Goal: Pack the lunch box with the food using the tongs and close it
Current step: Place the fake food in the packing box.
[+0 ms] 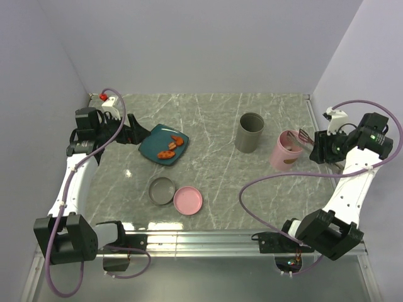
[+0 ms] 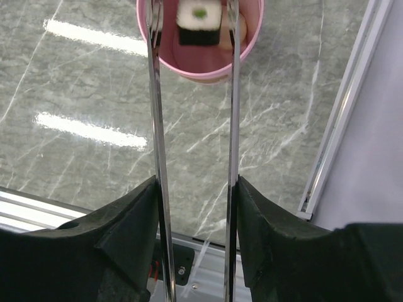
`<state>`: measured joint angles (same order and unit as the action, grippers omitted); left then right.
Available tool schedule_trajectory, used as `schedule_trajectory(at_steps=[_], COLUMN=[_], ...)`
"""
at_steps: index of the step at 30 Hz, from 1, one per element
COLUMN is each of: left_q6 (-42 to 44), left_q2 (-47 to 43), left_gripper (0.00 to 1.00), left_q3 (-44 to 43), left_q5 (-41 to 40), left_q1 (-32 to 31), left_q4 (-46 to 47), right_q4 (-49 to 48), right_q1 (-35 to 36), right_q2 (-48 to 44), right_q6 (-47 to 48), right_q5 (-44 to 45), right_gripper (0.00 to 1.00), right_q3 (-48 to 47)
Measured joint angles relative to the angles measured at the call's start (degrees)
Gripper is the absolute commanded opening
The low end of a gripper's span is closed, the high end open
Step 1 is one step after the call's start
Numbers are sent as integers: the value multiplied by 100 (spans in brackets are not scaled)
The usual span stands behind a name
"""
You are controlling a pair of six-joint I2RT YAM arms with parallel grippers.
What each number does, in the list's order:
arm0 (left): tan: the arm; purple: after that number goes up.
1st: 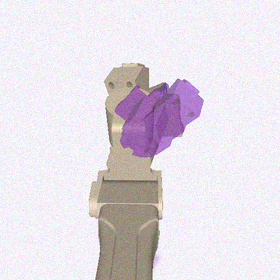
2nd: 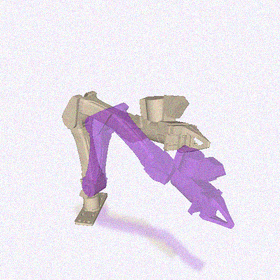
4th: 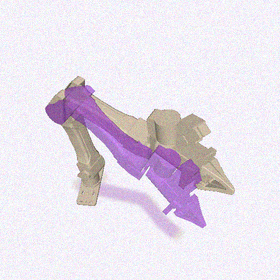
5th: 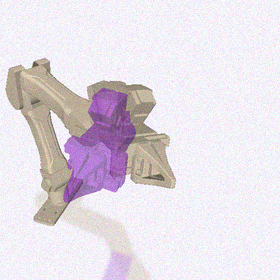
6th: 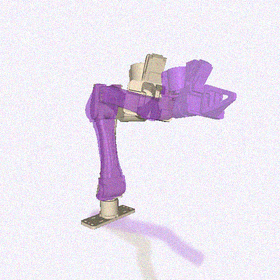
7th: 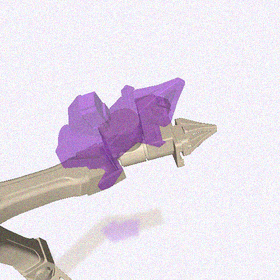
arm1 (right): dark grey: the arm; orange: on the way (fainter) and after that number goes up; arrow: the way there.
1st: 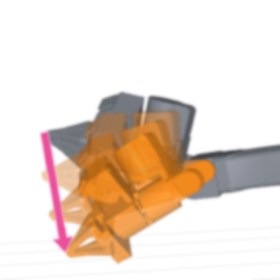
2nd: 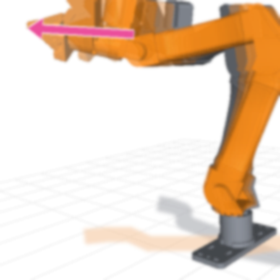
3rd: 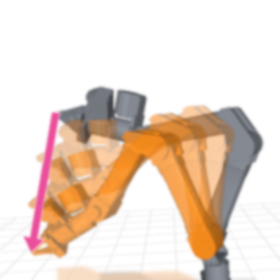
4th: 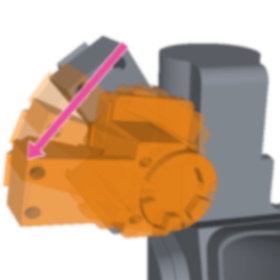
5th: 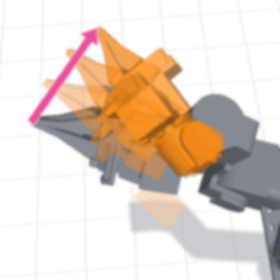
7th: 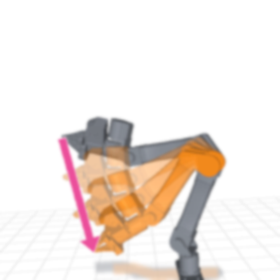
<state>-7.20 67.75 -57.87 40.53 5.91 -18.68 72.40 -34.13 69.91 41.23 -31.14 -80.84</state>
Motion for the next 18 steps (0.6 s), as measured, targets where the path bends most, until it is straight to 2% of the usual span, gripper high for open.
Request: schedule_trajectory(at_steps=[11,14,18], left_q6=[7,44,109], left_q2=[13,74,111], left_gripper=[97,98,98], left_q3=[-2,-50,-188], left_q5=[15,7,-61], left_q1=[0,0,0], left_q4=[-11,-122,-352], right_q4=[313,393,299], right_q1=[79,417,1318], right_q2=[22,63,74], right_q6=[-24,-155,-597], right_q5=[-247,-396,-472], right_gripper=[54,54,53], right_q3=[-487,-831,-1217])
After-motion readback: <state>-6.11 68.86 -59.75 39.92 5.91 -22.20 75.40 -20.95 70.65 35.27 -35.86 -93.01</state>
